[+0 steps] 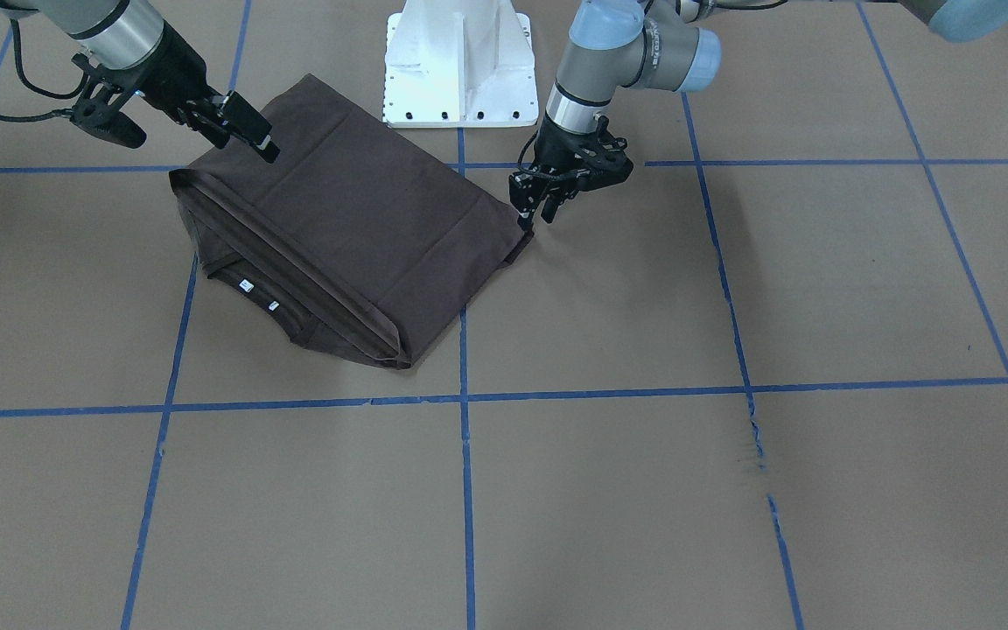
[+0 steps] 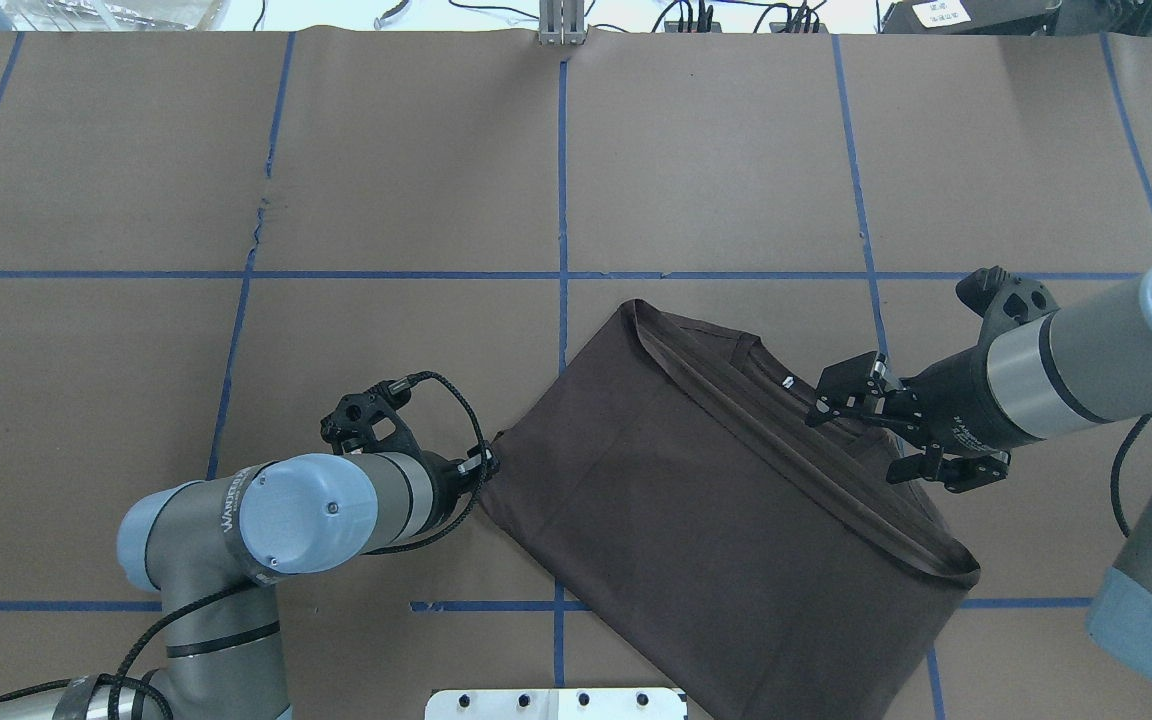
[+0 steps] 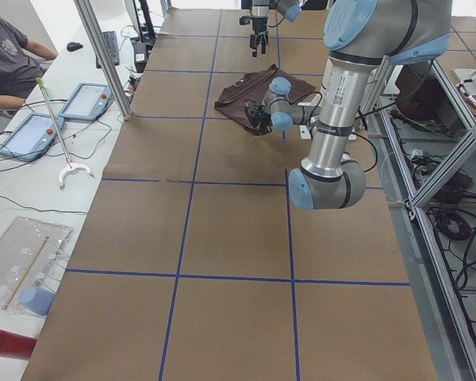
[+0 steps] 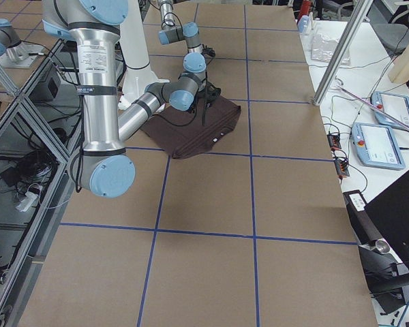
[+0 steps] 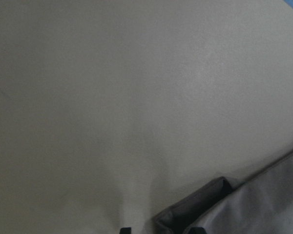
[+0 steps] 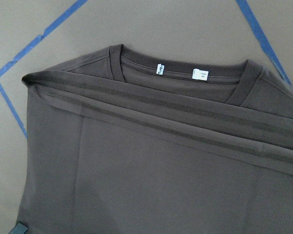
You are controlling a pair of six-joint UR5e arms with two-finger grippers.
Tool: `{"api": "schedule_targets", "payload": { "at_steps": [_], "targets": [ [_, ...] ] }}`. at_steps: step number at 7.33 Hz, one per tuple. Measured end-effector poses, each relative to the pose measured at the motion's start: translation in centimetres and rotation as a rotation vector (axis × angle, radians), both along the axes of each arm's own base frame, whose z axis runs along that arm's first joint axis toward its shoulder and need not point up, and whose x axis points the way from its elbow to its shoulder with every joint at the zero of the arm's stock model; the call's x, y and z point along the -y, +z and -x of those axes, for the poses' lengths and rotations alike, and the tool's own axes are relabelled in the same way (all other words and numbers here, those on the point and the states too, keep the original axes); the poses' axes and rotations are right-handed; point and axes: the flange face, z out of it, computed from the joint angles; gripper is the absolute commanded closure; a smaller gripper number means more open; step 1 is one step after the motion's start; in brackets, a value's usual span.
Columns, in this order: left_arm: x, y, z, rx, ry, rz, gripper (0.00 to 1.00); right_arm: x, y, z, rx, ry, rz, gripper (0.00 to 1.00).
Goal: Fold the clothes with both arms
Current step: 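Grasp the shirt's near edge with the left gripper while the right gripper holds the collar, then rotate the shirt square with both grippers, then release it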
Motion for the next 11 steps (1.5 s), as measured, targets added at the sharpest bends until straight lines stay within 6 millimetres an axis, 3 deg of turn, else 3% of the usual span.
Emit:
{"api": "schedule_targets", "payload": {
  "at_steps": [2,5,7,8,10,11],
  "targets": [
    [0.1,-0.4,0.0,-0.004,0.002,-0.007,1.00,0.1,0.1,0.0,-0.001,0.002,0.000,0.00],
    [3.5,-0.4,4.4,0.036,0.030,-0.176,1.00,0.1,-0.4,0.1,0.007,0.003,-0.004,0.00],
    [11.3,-1.9,7.2,0.039,-0.060,-0.231,1.00,0.5,-0.9,0.2,0.009,0.030,-0.021,0.00],
    [16.3,-2.6,7.5,0.035,-0.110,-0.249,1.00,0.7,-1.0,0.2,0.006,0.046,-0.028,0.00],
    [28.2,-2.1,7.3,0.052,-0.180,-0.263,1.00,1.1,-1.0,0.3,-0.002,0.077,-0.040,0.00],
    [33.1,-1.4,6.6,0.061,-0.206,-0.261,0.65,1.6,-1.5,0.9,0.004,0.085,-0.049,0.00]
  ]
}}
